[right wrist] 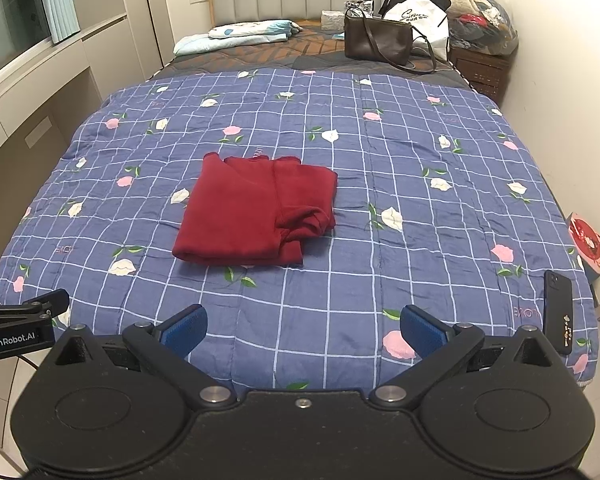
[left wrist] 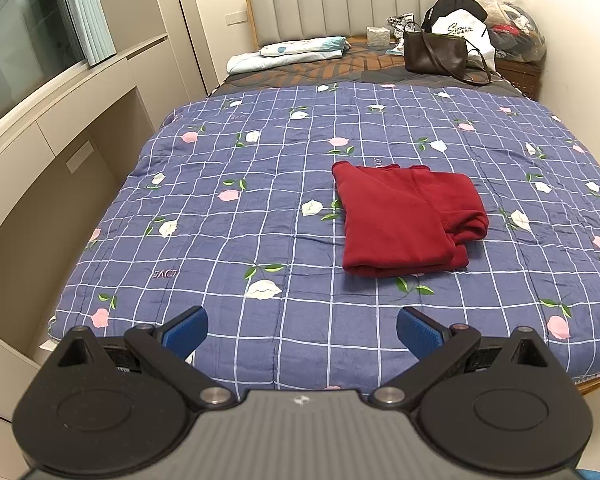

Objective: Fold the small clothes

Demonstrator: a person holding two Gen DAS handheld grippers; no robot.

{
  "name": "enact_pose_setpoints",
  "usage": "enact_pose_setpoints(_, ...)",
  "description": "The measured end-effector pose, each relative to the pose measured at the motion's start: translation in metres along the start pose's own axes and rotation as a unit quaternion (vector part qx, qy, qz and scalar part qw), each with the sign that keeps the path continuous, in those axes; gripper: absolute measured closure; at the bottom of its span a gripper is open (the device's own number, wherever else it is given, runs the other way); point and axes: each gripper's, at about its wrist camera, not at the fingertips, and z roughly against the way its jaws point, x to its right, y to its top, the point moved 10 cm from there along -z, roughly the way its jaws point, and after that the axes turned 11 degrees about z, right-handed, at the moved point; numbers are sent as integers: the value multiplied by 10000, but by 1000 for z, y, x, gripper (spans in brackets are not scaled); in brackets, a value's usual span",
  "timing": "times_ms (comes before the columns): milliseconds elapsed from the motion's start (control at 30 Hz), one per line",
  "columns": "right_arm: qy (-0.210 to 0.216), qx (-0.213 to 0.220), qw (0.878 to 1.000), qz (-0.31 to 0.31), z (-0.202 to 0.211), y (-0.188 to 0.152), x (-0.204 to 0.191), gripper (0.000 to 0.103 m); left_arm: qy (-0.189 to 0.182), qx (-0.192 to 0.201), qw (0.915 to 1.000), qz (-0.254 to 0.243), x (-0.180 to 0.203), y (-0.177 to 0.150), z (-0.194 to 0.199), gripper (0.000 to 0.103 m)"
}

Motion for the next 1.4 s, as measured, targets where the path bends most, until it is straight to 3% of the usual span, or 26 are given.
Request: enact_pose_setpoints(1400,1,-19,10000,-2,-1,2,0,1,1,-77,10000,6,3,2,-12,0)
